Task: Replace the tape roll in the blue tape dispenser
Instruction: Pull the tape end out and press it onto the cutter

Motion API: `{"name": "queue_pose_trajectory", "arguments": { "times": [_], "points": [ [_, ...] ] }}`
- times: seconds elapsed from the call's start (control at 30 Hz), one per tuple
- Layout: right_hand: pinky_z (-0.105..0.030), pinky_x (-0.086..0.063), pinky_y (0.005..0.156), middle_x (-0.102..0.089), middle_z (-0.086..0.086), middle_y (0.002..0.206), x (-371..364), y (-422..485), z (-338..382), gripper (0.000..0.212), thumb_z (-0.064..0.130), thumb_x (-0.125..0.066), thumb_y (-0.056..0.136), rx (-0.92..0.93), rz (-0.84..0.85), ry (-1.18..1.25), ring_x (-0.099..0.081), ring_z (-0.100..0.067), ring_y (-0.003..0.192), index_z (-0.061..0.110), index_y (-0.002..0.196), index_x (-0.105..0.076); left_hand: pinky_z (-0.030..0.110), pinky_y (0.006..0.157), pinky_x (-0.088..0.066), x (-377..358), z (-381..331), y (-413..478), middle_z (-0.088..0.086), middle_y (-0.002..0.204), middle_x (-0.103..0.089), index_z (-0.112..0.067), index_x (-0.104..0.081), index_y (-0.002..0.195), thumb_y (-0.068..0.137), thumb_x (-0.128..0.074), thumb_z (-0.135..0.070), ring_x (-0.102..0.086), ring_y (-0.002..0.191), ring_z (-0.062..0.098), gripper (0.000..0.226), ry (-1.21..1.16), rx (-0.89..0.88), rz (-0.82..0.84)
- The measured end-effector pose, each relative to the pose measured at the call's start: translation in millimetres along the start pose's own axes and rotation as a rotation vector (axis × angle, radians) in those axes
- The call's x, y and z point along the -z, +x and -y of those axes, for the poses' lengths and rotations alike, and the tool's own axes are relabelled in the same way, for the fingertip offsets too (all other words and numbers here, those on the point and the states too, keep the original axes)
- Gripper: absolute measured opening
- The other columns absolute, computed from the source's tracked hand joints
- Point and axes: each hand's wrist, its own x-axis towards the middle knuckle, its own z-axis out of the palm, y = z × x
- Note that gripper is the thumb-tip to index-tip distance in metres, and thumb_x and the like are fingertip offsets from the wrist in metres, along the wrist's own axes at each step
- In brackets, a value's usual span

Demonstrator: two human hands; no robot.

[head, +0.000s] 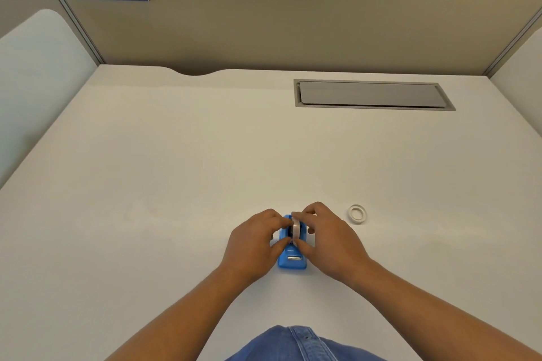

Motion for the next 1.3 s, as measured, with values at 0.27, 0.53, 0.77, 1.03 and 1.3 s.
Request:
{"name": "queue_pose_trajectory", "arguments": {
  "times": [0.27, 0.53, 0.77, 1.03, 1.3],
  "points": [
    [-0.022, -0.049, 0.07, -0.048, 0.013, 0.117, 1, 2, 1, 0.045, 0.04, -0.061, 0.089, 0.007, 0.005, -0.02, -0.061, -0.013, 0.094, 0.033, 0.133, -0.052, 0.016, 0.065, -0.04, 7, -3, 7, -0.006, 0.098, -0.071, -0.025, -0.074, 0.103, 0.084, -0.072, -0.025, -0.066, 0.081, 0.014, 0.019, 0.134, -0.168, -0.027],
    [-0.024, -0.05, 0.069, -0.05, 0.012, 0.111, 3, 6, 3, 0.042, 0.041, -0.06, 0.088, 0.011, 0.008, -0.031, -0.061, -0.014, 0.088, 0.032, 0.129, -0.056, 0.021, 0.05, -0.045, 9, -2, 14, -0.005, 0.077, -0.073, -0.023, -0.077, 0.084, 0.075, -0.081, -0.021, -0.064, 0.062, 0.013, 0.01, 0.25, -0.276, -0.031],
    [-0.029, -0.055, 0.07, -0.051, 0.013, 0.107, 3, 6, 2, 0.039, 0.041, -0.061, 0.087, 0.012, 0.004, -0.026, -0.061, -0.013, 0.087, 0.033, 0.125, -0.059, 0.026, 0.056, -0.048, 7, -3, 15, -0.003, 0.084, -0.07, -0.021, -0.073, 0.094, 0.087, -0.067, -0.019, -0.064, 0.069, 0.017, 0.01, 0.229, -0.255, -0.042],
    [-0.02, -0.041, 0.061, -0.051, 0.012, 0.105, 6, 6, 4, 0.036, 0.039, -0.061, 0.086, 0.027, 0.003, -0.051, -0.055, -0.011, 0.077, 0.033, 0.122, -0.06, 0.021, 0.068, -0.045, 6, -6, 16, -0.006, 0.102, -0.065, -0.024, -0.066, 0.111, 0.098, -0.049, -0.028, -0.061, 0.084, 0.012, 0.022, 0.1, -0.143, -0.063],
    [-0.028, -0.054, 0.067, -0.052, 0.012, 0.103, 6, 5, 7, 0.039, 0.038, -0.064, 0.083, 0.016, -0.008, -0.045, -0.06, -0.013, 0.084, 0.031, 0.121, -0.059, 0.018, 0.068, -0.043, 10, -9, 19, -0.011, 0.104, -0.062, -0.025, -0.064, 0.108, 0.098, -0.05, -0.028, -0.047, 0.074, 0.004, 0.017, 0.038, -0.026, -0.052]
  ]
}}
